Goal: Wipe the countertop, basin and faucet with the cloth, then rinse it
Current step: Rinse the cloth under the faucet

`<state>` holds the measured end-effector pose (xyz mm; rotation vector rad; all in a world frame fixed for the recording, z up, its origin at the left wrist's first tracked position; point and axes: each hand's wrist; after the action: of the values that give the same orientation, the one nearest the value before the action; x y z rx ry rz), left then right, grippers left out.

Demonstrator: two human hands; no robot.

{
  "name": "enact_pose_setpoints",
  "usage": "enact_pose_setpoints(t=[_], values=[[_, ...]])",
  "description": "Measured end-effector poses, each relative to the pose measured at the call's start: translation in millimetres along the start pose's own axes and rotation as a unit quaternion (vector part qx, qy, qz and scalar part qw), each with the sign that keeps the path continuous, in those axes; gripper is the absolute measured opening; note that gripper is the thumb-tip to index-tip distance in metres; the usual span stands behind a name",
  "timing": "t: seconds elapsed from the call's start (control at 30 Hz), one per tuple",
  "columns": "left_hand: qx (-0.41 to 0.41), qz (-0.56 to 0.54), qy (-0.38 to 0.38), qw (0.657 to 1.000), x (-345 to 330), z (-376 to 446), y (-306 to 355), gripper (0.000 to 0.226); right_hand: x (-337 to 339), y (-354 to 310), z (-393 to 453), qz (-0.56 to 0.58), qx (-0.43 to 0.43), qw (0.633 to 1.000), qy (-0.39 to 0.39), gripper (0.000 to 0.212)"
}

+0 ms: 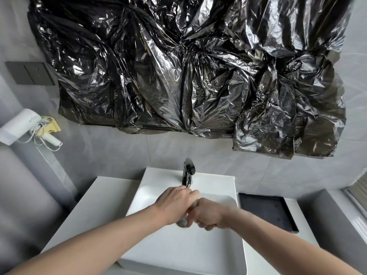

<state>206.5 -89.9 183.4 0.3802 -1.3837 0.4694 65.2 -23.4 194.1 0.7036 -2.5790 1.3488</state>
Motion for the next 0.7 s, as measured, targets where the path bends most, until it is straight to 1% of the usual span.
enact_pose_setpoints(t=[0.03,0.07,0.1,0.13,0.2,0.23,0.3,0.37,0.4,0.47,0.53,0.6,0.63,0.7], values=[[0.016,0.014,-0.036,0.999,1.8,4.4,2.5,0.02,-3.6,0.1,1.3,-0.061,0.006,0.997,0.051,0.021],[0.027,0.03,-0.065,0.997,2.7,8.8,4.7,0.013,-6.8,0.4,2.5,-0.116,0.012,0.989,0.095,0.019],[0.039,0.044,-0.087,0.994,2.2,12.6,6.5,0.012,-8.8,1.2,3.6,-0.162,0.023,0.978,0.127,0.02],[0.052,0.055,-0.102,0.992,1.5,15.4,8.3,0.013,-9.7,2.1,4.9,-0.202,0.039,0.968,0.144,0.021],[0.084,0.059,-0.121,0.987,-3.0,18.8,12.0,0.017,-9.7,4.1,6.0,-0.259,0.062,0.951,0.16,0.01],[0.102,0.048,-0.13,0.985,-3.8,19.7,14.2,0.016,-9.2,6.4,6.6,-0.28,0.067,0.943,0.169,0.005],[0.138,0.017,-0.141,0.98,-3.3,20.8,18.7,0.014,-8.4,13.5,10.7,-0.332,0.073,0.921,0.189,0.002],[0.178,-0.014,-0.151,0.972,-5.9,21.9,21.9,0.018,-8.9,23.0,16.9,-0.383,0.079,0.894,0.217,0.018],[0.202,-0.035,-0.157,0.966,-8.5,22.0,23.1,0.02,-8.9,26.8,20.2,-0.393,0.081,0.886,0.232,0.021],[0.251,-0.09,-0.182,0.946,-13.2,22.8,24.6,0.019,-8.3,30.9,23.9,-0.4,0.086,0.877,0.251,0.019],[0.29,-0.172,-0.217,0.916,-14.5,23.4,25.2,0.013,-6.5,31.7,25.0,-0.404,0.097,0.872,0.259,0.015],[0.303,-0.245,-0.248,0.887,-11.5,24.1,24.1,0.012,-4.0,31.3,25.1,-0.414,0.112,0.864,0.263,0.013],[0.302,-0.264,-0.253,0.88,-9.9,24.5,23.4,0.013,-2.9,30.9,24.7,-0.419,0.123,0.859,0.267,0.014],[0.305,-0.273,-0.241,0.88,-10.3,24.5,22.3,0.013,-0.4,30.6,24.9,-0.418,0.142,0.852,0.282,0.017]])
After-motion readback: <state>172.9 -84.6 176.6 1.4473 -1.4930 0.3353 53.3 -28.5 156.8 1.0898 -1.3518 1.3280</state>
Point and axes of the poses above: each hand's wrist, its own z-axis towards the middle knuckle, its own x-axis out of the back of the hand, y = z × x, and after that the axes turned 6 degrees about y, right-handed
